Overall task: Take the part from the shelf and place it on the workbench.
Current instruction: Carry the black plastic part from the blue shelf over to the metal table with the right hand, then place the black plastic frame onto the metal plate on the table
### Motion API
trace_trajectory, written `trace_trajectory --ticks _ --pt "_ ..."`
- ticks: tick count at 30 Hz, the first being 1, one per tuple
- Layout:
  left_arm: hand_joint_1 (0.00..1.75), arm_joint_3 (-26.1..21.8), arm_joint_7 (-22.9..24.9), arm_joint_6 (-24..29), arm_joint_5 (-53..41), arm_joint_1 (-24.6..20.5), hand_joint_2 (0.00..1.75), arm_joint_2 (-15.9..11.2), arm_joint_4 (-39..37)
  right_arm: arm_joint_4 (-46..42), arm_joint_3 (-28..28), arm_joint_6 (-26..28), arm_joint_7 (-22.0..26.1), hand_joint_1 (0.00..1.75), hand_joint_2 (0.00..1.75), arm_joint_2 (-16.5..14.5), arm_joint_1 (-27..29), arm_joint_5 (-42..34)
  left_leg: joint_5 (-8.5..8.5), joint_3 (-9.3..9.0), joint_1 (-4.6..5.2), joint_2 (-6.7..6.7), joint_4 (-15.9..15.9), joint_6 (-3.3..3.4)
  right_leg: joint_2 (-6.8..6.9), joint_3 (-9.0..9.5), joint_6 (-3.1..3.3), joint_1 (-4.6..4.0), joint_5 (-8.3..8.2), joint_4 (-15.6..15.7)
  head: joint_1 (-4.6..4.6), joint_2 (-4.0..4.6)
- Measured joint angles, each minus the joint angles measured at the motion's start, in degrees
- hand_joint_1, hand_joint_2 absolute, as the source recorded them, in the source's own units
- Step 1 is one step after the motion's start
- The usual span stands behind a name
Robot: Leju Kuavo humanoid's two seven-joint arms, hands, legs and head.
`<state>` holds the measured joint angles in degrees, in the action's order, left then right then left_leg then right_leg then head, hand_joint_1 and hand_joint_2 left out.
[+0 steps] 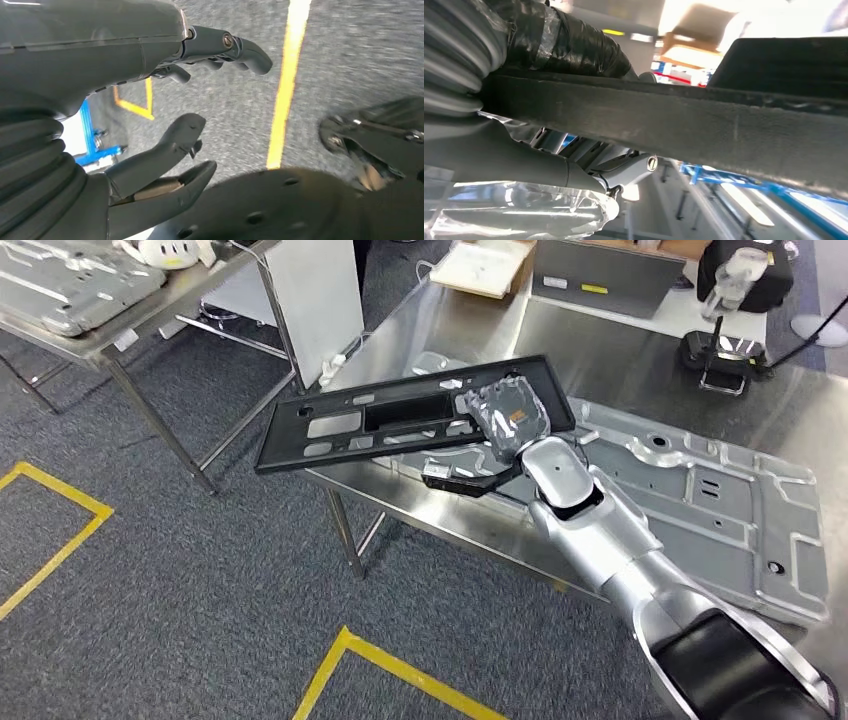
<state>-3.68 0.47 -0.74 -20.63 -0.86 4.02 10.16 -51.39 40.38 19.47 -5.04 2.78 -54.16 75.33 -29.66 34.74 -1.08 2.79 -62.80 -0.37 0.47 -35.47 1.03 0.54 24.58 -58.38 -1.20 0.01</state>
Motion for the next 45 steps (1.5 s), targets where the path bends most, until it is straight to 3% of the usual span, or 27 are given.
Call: trace_trajectory --ticks 2,3,4,5,6,8,10,12,13,15,17,19,20,21,22,24,27,29,31,33,34,35,36,38,39,41,45 --pt "0.0 -0.05 -0.01 -0.03 0.0 0.18 1.75 0.0 0.0 0.02 -0.04 -0.19 -0.1 1.68 1.75 0.15 0.08 0.2 -3.67 3.55 -0.11 -2.01 -7.78 -0.18 -1.28 -0.01 0.33 -0.03 -0.02 -0.07 0.02 0.0" --pt "0.0 -0.09 -0.01 -0.04 0.0 0.21 1.75 0.0 0.0 0.02 -0.08 -0.38 -0.16 1.68 1.75 0.28 0.19 0.24 -4.66 5.22 -0.11 -2.26 -11.1 -0.23 -2.0 -0.01 0.37 -0.08 0.01 -0.15 0.01 0.01" --pt "0.0 -0.15 -0.01 -0.06 0.0 0.24 1.75 0.0 0.0 0.03 -0.15 -0.58 -0.25 1.68 1.75 0.48 0.29 0.27 -4.49 6.11 -0.1 -2.35 -12.55 -0.21 -2.73 0.01 0.38 -0.14 0.05 -0.25 0.01 0.0" --pt "0.0 -0.25 -0.01 -0.07 -0.01 0.26 1.75 0.0 0.0 0.04 -0.25 -0.73 -0.33 1.68 1.75 0.71 0.38 0.3 -3.21 5.98 -0.1 -2.43 -11.75 -0.11 -3.49 0.03 0.37 -0.17 0.09 -0.37 0.01 0.0" --pt "0.0 -0.37 -0.01 -0.05 -0.01 0.29 1.75 0.0 0.0 0.04 -0.41 -0.81 -0.44 1.68 1.75 0.97 0.43 0.32 -0.99 4.78 -0.11 -2.81 -8.63 0.07 -4.28 0.04 0.31 -0.18 0.15 -0.51 0.01 0.0" --pt "0.0 -0.65 0.0 0.06 -0.03 0.49 1.75 -0.05 0.0 0.13 -0.88 -0.84 -0.74 1.68 1.75 1.43 0.42 0.32 2.73 1.52 -0.27 -5.26 -0.74 0.55 -5.74 -0.18 -0.01 -0.17 0.3 -0.92 0.01 0.0" --pt "0.0 -0.85 0.02 0.24 -0.07 0.53 1.75 -0.1 0.0 0.4 -1.4 -0.69 -0.92 1.68 1.75 1.75 0.39 0.29 3.64 -0.13 -0.25 -7.1 2.96 0.86 -7.07 -0.71 -0.69 0.07 0.24 -1.16 0.03 0.0" --pt "0.0 -0.94 0.03 0.36 -0.14 0.27 1.75 -0.08 0.0 0.87 -1.95 -0.42 -0.81 1.68 1.75 2.23 0.46 0.29 3.65 -0.4 -0.19 -6.29 3.39 1.18 -8.29 -1.06 -1.56 0.36 -0.04 -1.0 0.05 0.0" --pt "0.0 -0.96 0.02 0.4 -0.16 0.12 1.75 -0.05 0.0 1.11 -2.26 -0.3 -0.72 1.68 1.75 2.52 0.51 0.3 3.81 -0.58 -0.27 -5.6 3.76 1.51 -7.86 -1.22 -1.9 0.28 0.11 -1.16 0.03 0.01" --pt "0.0 -1.0 0.02 0.54 -0.2 0.09 1.75 -0.01 0.0 1.49 -2.63 -0.13 -0.59 1.68 1.75 2.94 0.44 0.31 4.12 -0.89 -0.47 -4.07 4.43 2.25 -4.86 -2.66 -2.38 0.0 1.93 -4.01 -0.23 0.0" --pt "0.0 -1.02 0.03 0.61 -0.2 0.25 1.75 0.01 0.0 1.78 -2.75 0.01 -0.58 1.68 1.75 3.05 0.46 0.32 4.09 -0.95 -0.22 -2.58 4.54 2.64 -1.64 -6.03 -2.71 0.08 5.3 -10.94 -0.46 0.0" --pt "0.0 -1.05 0.03 0.57 -0.2 0.31 1.75 0.04 0.0 2.12 -2.89 0.09 -0.69 1.68 1.75 3.26 0.71 0.31 3.92 -0.98 -0.14 -1.12 4.49 2.72 -0.83 -8.71 -3.06 0.41 6.73 -16.29 -0.47 0.0" --pt "0.0 -1.09 0.03 0.53 -0.2 0.31 1.75 0.08 0.0 2.37 -3.0 0.09 -0.78 1.68 1.75 3.46 0.82 0.3 3.8 -1.05 -0.15 -0.49 4.45 2.68 -0.63 -8.56 -3.2 0.58 5.86 -15.96 -0.47 0.0" --pt "0.0 -1.14 0.03 0.5 -0.2 0.3 1.75 0.15 0.0 2.66 -3.17 0.08 -0.86 1.68 1.75 3.64 0.9 0.3 3.66 -1.16 -0.17 -0.02 4.39 2.57 -0.37 -7.24 -3.28 0.73 4.14 -13.36 -0.48 0.0" --pt "0.0 -1.2 0.03 0.48 -0.2 0.28 1.75 0.21 0.0 2.97 -3.37 0.08 -0.93 1.68 1.75 3.86 0.92 0.3 3.48 -1.31 -0.18 0.39 4.31 2.4 0.05 -5.08 -3.29 0.84 2.16 -9.17 -0.47 0.0" --pt "0.0 -1.32 0.03 0.46 -0.2 0.25 1.75 0.3 0.0 3.71 -3.87 0.19 -1.07 1.68 1.75 4.29 0.88 0.3 3.17 -1.44 -0.01 0.92 4.19 1.86 0.78 -1.45 -2.97 0.56 0.02 -2.36 -0.46 0.01" --pt "0.0 -1.44 -0.06 0.46 -0.2 0.0 1.75 0.31 0.0 5.31 -4.42 0.62 -1.07 1.68 1.75 5.09 0.87 0.32 3.1 -1.71 0.17 1.45 4.27 0.91 0.62 -0.62 -2.05 0.01 0.01 -0.57 -0.44 0.01" --pt "0.0 -1.53 -0.16 0.46 -0.2 -0.14 1.75 0.31 0.01 6.26 -4.67 0.65 -1.09 1.68 1.75 5.52 0.89 0.42 2.33 -1.67 -0.01 0.84 3.63 0.33 0.43 -0.23 -1.26 0.27 -0.11 -0.13 -0.45 0.0" --pt "0.0 -1.72 -0.21 0.46 -0.2 -0.02 1.75 0.31 0.02 6.91 -4.86 0.62 -1.17 1.68 1.75 5.66 0.92 0.49 -0.59 0.47 -0.18 -0.91 -1.21 -0.01 0.17 0.14 -0.49 0.59 -0.26 0.33 -0.39 0.0" --pt "0.0 -1.92 -0.23 0.44 -0.2 0.19 1.75 0.31 0.02 7.5 -4.91 0.61 -1.24 1.68 1.75 5.66 1.04 0.49 -3.99 4.35 -0.19 -2.13 -9.18 -0.22 -0.29 0.14 -0.1 0.44 -0.18 0.3 -0.34 0.01" --pt "0.0 -2.01 -0.23 0.42 -0.2 0.28 1.75 0.31 0.02 7.78 -4.91 0.58 -1.25 1.68 1.75 5.66 1.14 0.49 -4.59 5.79 -0.19 -2.3 -11.87 -0.27 -0.56 0.14 -0.04 0.35 -0.11 0.2 -0.35 0.01" --pt "0.0 -2.09 -0.23 0.39 -0.2 0.34 1.75 0.31 0.02 8.06 -4.91 0.52 -1.26 1.68 1.75 5.66 1.2 0.49 -4.02 6.26 -0.19 -2.34 -12.43 -0.24 -0.82 0.15 -0.02 0.28 -0.03 0.07 -0.35 0.01" --pt "0.0 -2.17 -0.24 0.37 -0.19 0.4 1.75 0.31 0.02 8.33 -4.91 0.42 -1.26 1.68 1.75 5.66 1.23 0.49 -2.38 5.62 -0.19 -2.35 -10.66 -0.12 -1.09 0.16 -0.06 0.23 0.08 -0.11 -0.35 0.0" --pt "0.0 -2.3 -0.29 0.37 -0.15 0.45 1.75 0.3 0.02 8.85 -4.95 0.24 -1.38 1.68 1.75 5.66 1.25 0.47 1.75 2.2 -0.11 -2.59 -2.94 0.37 -1.57 0.15 -0.33 0.16 0.42 -0.6 -0.35 0.0" --pt "0.0 -2.34 -0.32 0.37 -0.13 0.47 1.75 0.3 0.02 9.1 -5.0 0.17 -1.46 1.68 1.75 5.68 1.26 0.41 3.0 0.67 -0.02 -2.75 0.47 0.61 -1.75 0.03 -0.56 0.07 0.57 -0.87 -0.37 0.0" --pt "0.0 -2.39 -0.42 0.35 -0.09 0.42 1.75 0.35 0.02 9.6 -5.2 0.13 -1.63 1.68 1.75 5.77 1.35 0.27 3.45 -0.53 0.1 -2.96 3.35 0.82 -1.95 -0.28 -0.77 -0.15 0.71 -1.23 -0.38 0.01" --pt "0.0 -2.4 -0.62 0.31 -0.08 0.3 1.75 0.49 0.02 10.49 -5.42 0.04 -1.56 1.68 1.75 5.99 1.64 0.04 3.67 -0.45 0.29 -2.97 3.65 0.8 -1.92 -0.34 -0.62 -0.07 0.54 -1.05 -0.37 0.0"
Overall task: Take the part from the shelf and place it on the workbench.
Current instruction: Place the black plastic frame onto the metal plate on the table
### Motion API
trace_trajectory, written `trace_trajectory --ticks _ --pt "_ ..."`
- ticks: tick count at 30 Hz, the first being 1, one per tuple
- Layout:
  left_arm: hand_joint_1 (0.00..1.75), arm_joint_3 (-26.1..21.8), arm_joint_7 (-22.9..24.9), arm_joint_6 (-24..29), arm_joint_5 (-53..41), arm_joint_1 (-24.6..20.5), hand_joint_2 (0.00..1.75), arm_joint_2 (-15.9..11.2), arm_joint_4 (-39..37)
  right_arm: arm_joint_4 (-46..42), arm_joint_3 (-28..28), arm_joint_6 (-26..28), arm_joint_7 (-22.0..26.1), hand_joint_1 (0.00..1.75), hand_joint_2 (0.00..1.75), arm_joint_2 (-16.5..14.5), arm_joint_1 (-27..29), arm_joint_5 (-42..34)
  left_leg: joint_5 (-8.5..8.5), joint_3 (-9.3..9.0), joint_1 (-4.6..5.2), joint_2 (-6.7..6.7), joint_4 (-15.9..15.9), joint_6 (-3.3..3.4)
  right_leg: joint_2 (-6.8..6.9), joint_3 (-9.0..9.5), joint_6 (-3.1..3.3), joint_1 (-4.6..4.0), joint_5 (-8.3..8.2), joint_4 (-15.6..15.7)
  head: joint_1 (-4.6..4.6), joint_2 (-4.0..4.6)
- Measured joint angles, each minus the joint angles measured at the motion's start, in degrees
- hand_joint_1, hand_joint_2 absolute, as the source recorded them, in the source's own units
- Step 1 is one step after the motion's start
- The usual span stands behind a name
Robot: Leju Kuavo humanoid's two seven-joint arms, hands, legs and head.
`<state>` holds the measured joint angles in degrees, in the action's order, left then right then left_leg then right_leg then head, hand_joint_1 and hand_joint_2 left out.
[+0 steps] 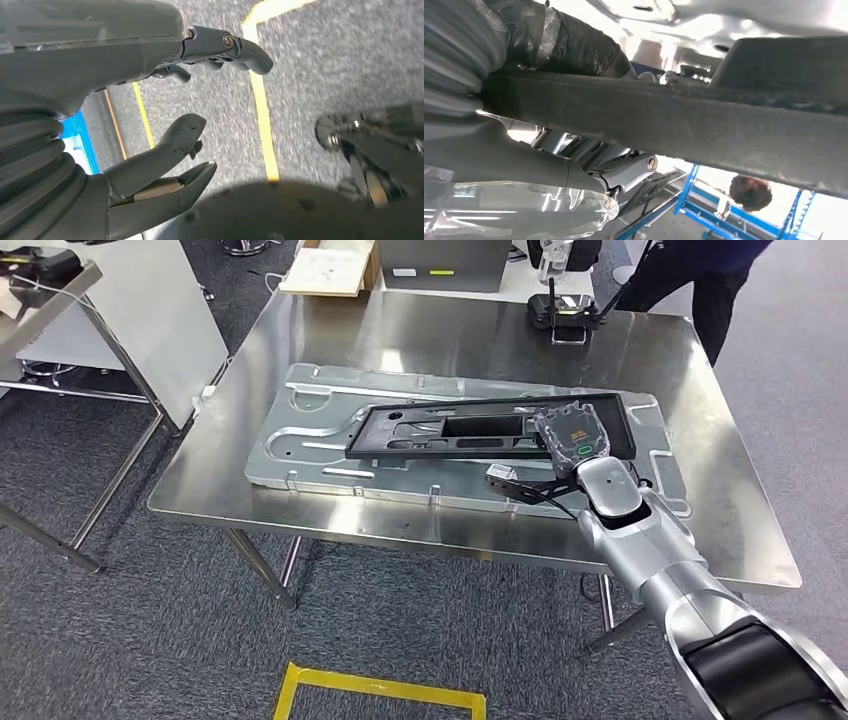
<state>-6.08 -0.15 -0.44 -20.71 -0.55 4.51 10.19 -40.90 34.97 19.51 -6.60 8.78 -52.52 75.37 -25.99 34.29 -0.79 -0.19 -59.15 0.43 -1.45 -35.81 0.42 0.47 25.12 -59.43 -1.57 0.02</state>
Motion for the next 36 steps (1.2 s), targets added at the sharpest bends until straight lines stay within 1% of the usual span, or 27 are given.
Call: trace_trajectory --ticks 5,9,13,17,21,27,31,36 --pt "0.0 -0.02 -0.16 -0.02 0.08 0.01 1.75 0.06 0.0 1.16 -0.21 -0.28 0.19 1.68 1.75 0.01 0.05 -0.65 0.03 0.09 0.18 -0.11 -0.02 0.25 0.13 0.09 -0.37 0.18 -0.18 0.31 -0.01 0.01" --pt "0.0 -0.02 -0.19 -0.04 0.1 -0.01 1.75 0.08 0.0 1.93 -0.45 -0.69 0.52 1.68 1.75 0.01 0.09 -0.91 0.0 0.1 0.24 -0.1 -0.05 0.38 0.13 0.08 -0.96 0.27 -0.19 0.37 -0.01 0.0" --pt "0.0 -0.21 -0.34 -0.17 0.27 -0.01 1.75 0.08 0.0 2.98 -0.83 -0.82 0.9 1.68 1.75 0.01 0.68 -1.68 -0.01 0.09 0.24 -0.1 -0.06 0.49 0.14 0.06 -1.02 0.22 -0.19 0.37 -0.01 0.0" --pt "0.0 -0.72 -0.54 -1.66 1.16 -0.01 1.75 0.11 0.0 4.23 -1.2 -0.78 1.61 1.68 1.75 0.0 1.62 -2.36 -0.01 0.08 0.23 -0.1 -0.04 0.48 0.13 0.02 -1.02 0.08 -0.19 0.32 -0.01 0.01" --pt "0.0 -1.55 -0.57 -2.71 1.99 -0.03 1.75 0.32 0.0 5.33 -1.43 -0.76 1.87 0.0 0.0 -0.05 2.18 -2.86 0.0 0.08 0.17 -0.1 -0.02 0.47 0.14 0.0 -1.01 -0.03 -0.18 0.3 -0.01 -0.02" --pt "0.0 -1.76 0.64 -2.84 0.99 -0.06 1.75 0.55 0.0 6.97 -1.81 -0.78 2.36 0.0 0.0 -0.37 2.9 -3.78 0.0 0.07 0.1 -0.1 -0.01 0.46 0.13 0.0 -1.01 -0.11 -0.18 0.28 -0.01 0.01" --pt "0.0 -1.87 1.3 -2.78 1.48 -0.06 0.0 0.68 0.0 7.7 -2.13 -0.76 2.61 0.0 0.0 -0.7 3.11 -4.0 0.01 0.04 0.1 -0.1 -0.01 0.45 0.13 0.03 -1.01 -0.11 -0.18 0.27 -0.01 0.0" --pt "0.0 -2.3 1.33 -2.93 1.84 -0.06 0.0 0.75 0.0 8.21 -2.45 -0.75 3.03 0.0 0.0 -0.96 3.14 -4.49 0.02 0.01 0.1 -0.09 0.0 0.43 0.13 0.05 -1.0 -0.1 -0.19 0.27 -0.01 0.01"
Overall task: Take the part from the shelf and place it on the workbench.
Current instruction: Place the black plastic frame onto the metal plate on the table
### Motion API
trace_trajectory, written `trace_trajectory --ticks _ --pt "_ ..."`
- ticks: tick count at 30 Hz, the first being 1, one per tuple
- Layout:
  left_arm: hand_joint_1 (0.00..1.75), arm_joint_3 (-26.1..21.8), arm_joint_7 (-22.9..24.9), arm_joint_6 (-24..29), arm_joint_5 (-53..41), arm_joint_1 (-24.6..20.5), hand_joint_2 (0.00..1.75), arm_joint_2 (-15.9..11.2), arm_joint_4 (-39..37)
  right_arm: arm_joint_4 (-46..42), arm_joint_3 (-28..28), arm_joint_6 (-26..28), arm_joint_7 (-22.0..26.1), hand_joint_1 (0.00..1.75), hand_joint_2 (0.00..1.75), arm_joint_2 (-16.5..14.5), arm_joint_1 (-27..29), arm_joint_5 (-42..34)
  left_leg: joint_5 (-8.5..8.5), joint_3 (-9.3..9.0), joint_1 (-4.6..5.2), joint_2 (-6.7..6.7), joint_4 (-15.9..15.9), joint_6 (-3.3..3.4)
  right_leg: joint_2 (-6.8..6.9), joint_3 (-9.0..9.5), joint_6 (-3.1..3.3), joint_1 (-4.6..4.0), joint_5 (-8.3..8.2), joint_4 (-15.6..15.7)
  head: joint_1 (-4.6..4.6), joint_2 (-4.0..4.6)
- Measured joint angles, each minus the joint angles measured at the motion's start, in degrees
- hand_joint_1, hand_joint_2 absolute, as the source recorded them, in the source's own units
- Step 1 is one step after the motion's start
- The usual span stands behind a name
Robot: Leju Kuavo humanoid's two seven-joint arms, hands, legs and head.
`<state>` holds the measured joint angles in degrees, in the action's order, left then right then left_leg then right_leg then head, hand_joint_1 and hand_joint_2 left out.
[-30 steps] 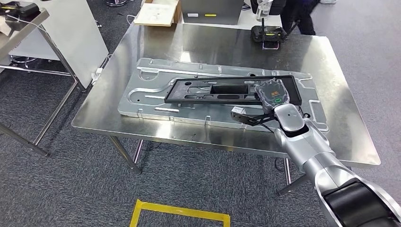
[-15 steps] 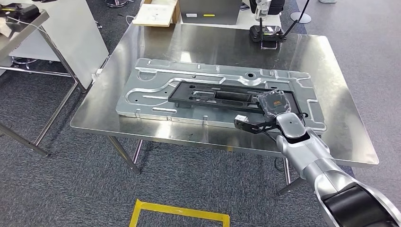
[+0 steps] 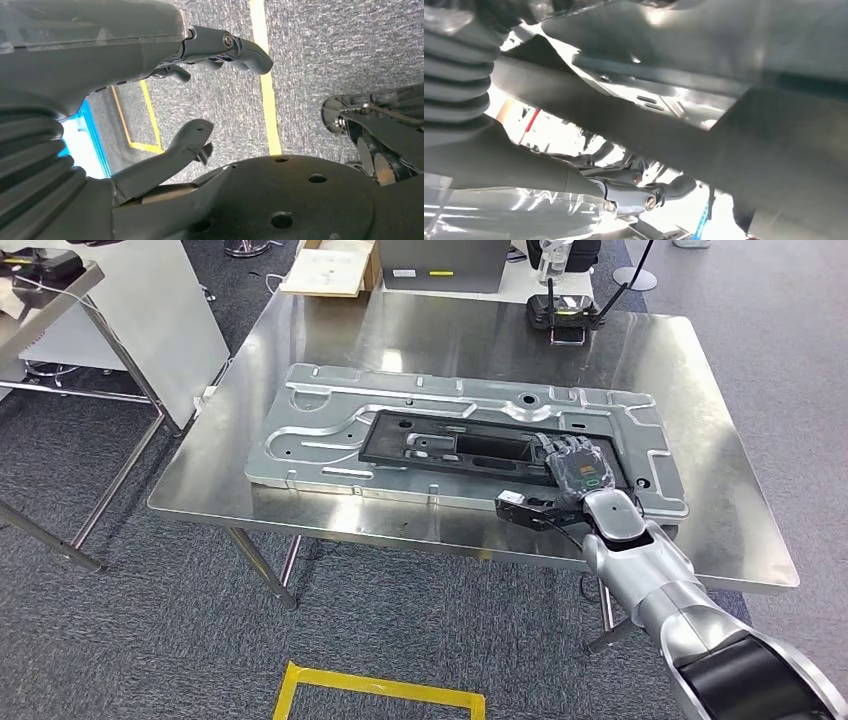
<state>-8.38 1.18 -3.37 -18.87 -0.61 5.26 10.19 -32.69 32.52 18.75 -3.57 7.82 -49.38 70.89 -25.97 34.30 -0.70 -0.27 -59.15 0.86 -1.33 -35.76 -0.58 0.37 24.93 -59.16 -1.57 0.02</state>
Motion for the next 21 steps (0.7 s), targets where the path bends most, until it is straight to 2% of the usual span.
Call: trace_trajectory --ticks 11,21 --pt "0.0 -0.56 0.01 0.09 0.05 0.01 0.0 0.03 0.0 0.2 -0.21 0.08 1.51 0.0 0.0 -1.05 0.15 -0.32 0.01 0.01 0.0 0.0 0.0 -0.01 0.0 -0.01 0.0 0.0 0.0 -0.02 0.0 0.0" --pt "0.0 -1.02 -0.37 0.18 0.19 0.02 0.0 0.09 0.0 -4.09 -0.1 0.1 1.87 0.0 0.0 -2.79 0.74 0.15 0.04 0.01 0.0 0.0 0.0 -0.03 0.0 -0.02 0.01 0.0 0.0 -0.05 0.0 -0.01"
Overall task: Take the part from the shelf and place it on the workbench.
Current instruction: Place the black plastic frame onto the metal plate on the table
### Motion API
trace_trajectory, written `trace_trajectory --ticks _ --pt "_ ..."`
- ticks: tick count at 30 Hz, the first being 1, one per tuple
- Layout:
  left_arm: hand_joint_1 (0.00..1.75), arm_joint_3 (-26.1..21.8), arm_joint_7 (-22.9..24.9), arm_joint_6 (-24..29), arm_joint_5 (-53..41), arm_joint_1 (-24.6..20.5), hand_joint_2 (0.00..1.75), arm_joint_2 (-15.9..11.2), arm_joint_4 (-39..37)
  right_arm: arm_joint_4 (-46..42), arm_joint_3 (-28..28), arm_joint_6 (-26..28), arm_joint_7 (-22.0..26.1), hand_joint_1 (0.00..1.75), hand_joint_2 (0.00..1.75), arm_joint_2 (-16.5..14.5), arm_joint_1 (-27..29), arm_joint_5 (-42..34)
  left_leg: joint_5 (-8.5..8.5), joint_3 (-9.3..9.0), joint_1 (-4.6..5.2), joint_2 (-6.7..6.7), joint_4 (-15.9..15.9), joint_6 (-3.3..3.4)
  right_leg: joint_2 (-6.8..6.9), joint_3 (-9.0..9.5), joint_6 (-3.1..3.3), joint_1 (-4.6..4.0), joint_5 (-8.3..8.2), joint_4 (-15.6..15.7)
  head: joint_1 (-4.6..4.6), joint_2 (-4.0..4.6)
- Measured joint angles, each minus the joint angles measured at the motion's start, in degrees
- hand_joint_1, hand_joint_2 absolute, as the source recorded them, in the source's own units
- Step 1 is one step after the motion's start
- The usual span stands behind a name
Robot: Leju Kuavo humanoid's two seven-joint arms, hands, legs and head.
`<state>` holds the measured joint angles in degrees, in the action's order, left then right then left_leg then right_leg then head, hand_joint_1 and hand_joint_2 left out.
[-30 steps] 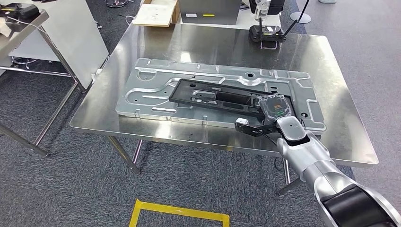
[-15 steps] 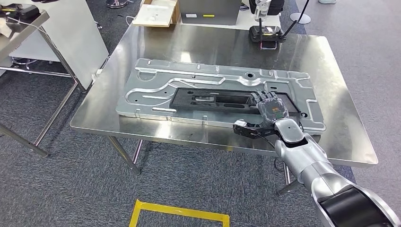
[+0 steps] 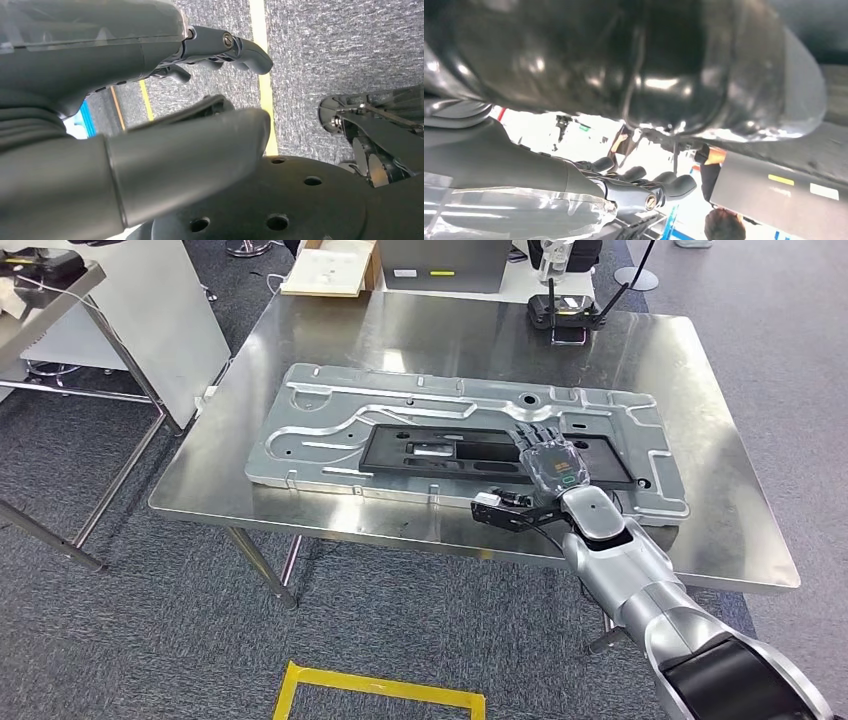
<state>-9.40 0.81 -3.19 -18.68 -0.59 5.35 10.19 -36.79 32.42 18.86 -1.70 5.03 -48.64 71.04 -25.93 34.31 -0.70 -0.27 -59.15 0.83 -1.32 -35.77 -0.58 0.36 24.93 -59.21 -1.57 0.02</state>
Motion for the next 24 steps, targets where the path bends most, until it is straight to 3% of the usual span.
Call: trace_trajectory --ticks 11,15,18,20,22,24 --pt "0.0 -0.64 -0.23 0.37 -0.53 -0.01 0.0 0.01 0.0 -8.75 2.83 -1.09 -0.03 0.0 0.0 -1.11 1.08 0.74 -0.01 0.03 0.03 -0.01 -0.07 0.02 -0.01 0.0 -0.02 0.1 -0.02 0.02 0.0 0.01" --pt "0.0 -0.9 -0.48 0.95 -0.84 0.01 0.0 -0.01 0.0 -11.82 4.4 -1.21 -0.2 0.0 0.0 -1.37 1.48 0.74 -0.09 0.11 0.19 -0.06 -0.26 0.26 0.02 0.02 -0.19 0.47 -0.11 0.1 0.01 0.0" --pt "0.0 -0.93 -0.39 0.9 -1.1 0.02 0.0 0.02 0.0 -13.42 5.25 -1.19 -0.19 0.0 0.0 -1.37 1.67 0.79 0.69 -0.1 -0.03 0.2 0.44 0.9 0.07 -0.01 -0.72 0.48 0.0 0.02 -0.01 0.0" --pt "0.0 -0.93 -0.19 0.79 -1.23 0.01 0.0 0.07 0.0 -14.27 5.67 -1.17 -0.19 0.0 0.0 -1.35 1.73 0.87 1.5 -0.24 -0.39 0.65 1.36 1.45 0.42 -0.98 -1.02 0.45 2.56 -2.69 -0.03 0.0" --pt "0.0 -0.93 -0.05 0.76 -1.3 0.01 0.0 0.07 0.0 -15.02 6.13 -1.16 -0.19 0.0 0.0 -1.36 1.97 0.89 1.84 0.06 -0.42 0.94 1.5 1.6 0.75 -3.39 -1.3 0.66 6.9 -9.47 -0.03 0.0" --pt "0.0 -0.93 -0.01 0.76 -1.33 0.01 0.0 0.07 0.0 -15.49 6.53 -1.16 -0.21 0.0 0.0 -1.36 2.37 0.88 2.0 0.45 -0.45 1.06 1.33 1.5 0.84 -5.34 -1.6 0.94 9.44 -15.31 -0.01 0.01"
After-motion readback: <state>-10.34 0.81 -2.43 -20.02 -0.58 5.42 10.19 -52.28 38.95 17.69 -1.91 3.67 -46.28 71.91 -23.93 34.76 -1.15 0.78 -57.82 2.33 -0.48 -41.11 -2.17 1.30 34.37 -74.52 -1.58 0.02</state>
